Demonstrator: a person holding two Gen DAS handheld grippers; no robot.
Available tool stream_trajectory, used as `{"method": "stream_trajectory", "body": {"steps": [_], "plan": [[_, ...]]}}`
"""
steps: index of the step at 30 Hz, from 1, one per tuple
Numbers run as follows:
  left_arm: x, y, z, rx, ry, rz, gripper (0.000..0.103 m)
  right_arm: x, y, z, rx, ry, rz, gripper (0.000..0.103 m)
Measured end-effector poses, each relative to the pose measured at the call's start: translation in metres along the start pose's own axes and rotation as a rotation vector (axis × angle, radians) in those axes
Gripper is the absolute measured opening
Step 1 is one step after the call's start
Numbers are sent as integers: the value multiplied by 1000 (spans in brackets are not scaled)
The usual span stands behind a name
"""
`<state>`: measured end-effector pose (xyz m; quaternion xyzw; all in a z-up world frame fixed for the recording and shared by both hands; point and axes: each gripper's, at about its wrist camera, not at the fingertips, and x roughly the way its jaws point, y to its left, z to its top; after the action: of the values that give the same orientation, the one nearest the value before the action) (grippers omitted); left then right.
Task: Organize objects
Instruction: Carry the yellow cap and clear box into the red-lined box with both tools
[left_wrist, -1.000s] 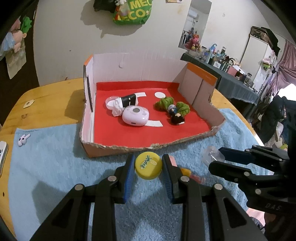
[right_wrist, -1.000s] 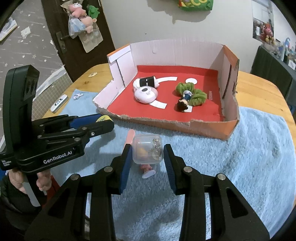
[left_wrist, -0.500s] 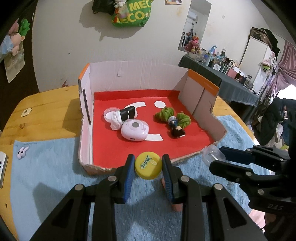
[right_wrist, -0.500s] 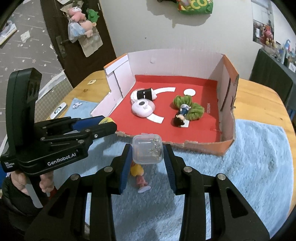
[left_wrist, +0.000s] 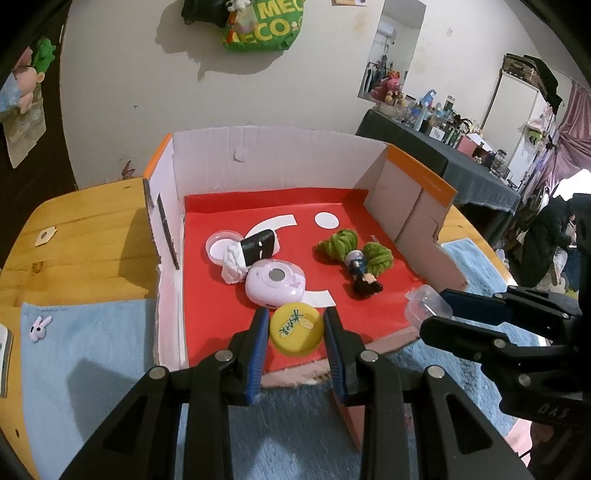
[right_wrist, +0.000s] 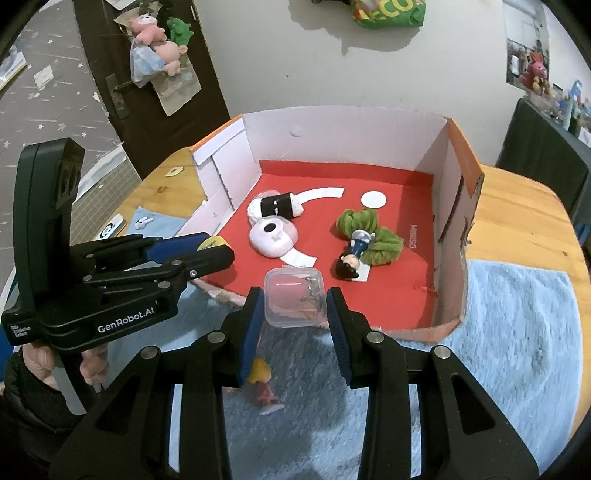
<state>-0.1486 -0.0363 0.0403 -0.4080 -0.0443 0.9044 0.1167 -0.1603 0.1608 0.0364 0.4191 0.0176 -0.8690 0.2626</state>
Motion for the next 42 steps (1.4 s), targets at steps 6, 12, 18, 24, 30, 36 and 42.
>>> {"method": "stream_trajectory", "body": {"steps": [6, 12, 18, 24, 30, 36, 42], "plan": [[13, 4, 6, -1, 16, 1, 31, 10, -6, 7, 4, 13, -2, 33], [26, 8, 7, -4, 44, -2, 31, 23, -10, 10, 6, 38, -3, 33], [38, 11, 7, -5, 70, -4, 31, 36, -15, 11, 9, 68, -3, 33], [48, 12, 4, -7, 97, -16, 31, 48, -19, 12, 9, 95, -2, 33], [55, 11, 2, -8, 118, -24, 31, 57, -21, 12, 12, 115, -1, 33], [62, 13, 4, -16, 133, -18, 31, 62, -25, 13, 17, 124, -2, 33], [66, 16, 6, -22, 131, -13, 31, 66, -29, 14, 20, 128, -17, 33]]}}
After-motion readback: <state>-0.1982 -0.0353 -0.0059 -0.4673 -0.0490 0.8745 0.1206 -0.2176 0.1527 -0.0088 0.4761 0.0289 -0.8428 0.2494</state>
